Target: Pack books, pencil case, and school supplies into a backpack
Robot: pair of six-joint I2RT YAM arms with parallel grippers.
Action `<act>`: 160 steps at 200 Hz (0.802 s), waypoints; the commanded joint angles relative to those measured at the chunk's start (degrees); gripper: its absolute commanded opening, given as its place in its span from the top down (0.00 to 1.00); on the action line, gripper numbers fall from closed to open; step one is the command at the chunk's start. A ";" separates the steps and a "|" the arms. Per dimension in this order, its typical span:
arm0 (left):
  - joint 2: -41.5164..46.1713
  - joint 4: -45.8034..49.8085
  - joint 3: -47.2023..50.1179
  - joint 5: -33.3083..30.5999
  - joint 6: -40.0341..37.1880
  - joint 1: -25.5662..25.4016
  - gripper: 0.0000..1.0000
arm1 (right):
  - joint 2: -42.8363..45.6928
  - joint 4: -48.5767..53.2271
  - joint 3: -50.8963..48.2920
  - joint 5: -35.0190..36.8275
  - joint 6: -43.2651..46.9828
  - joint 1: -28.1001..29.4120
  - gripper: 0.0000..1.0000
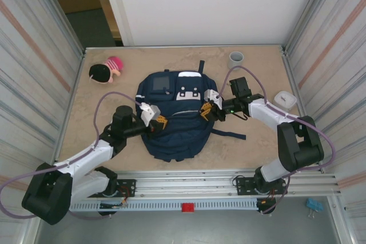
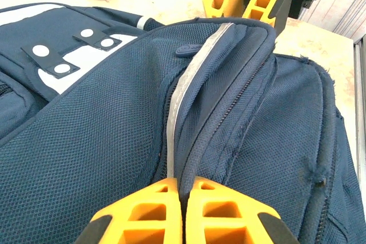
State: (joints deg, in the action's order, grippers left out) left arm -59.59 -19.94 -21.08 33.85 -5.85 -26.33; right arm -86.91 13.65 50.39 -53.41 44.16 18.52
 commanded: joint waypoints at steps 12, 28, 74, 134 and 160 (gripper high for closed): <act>2.89 -2.99 -1.09 -0.91 -0.55 0.93 1.00 | 3.56 4.69 1.08 1.22 -0.99 0.62 0.92; 3.19 -2.32 -1.24 -1.63 -0.85 0.92 1.00 | 5.50 5.86 1.06 1.68 -2.94 0.50 0.99; 3.46 -1.39 -1.85 -5.49 -0.83 0.84 1.00 | 9.89 12.18 2.25 0.61 -6.70 0.77 1.00; 4.00 -0.89 -2.68 -14.61 -1.19 -2.76 1.00 | 15.15 18.91 5.34 4.13 -25.02 3.14 1.00; 3.52 -0.70 -4.19 -16.04 -1.62 -5.05 1.00 | 17.80 19.99 4.55 7.27 -29.53 6.43 1.00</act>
State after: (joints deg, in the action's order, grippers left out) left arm -56.86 -18.24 -21.61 25.15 -6.85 -30.61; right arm -73.56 28.77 53.80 -45.50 22.48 21.96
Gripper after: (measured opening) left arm 0.059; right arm 0.065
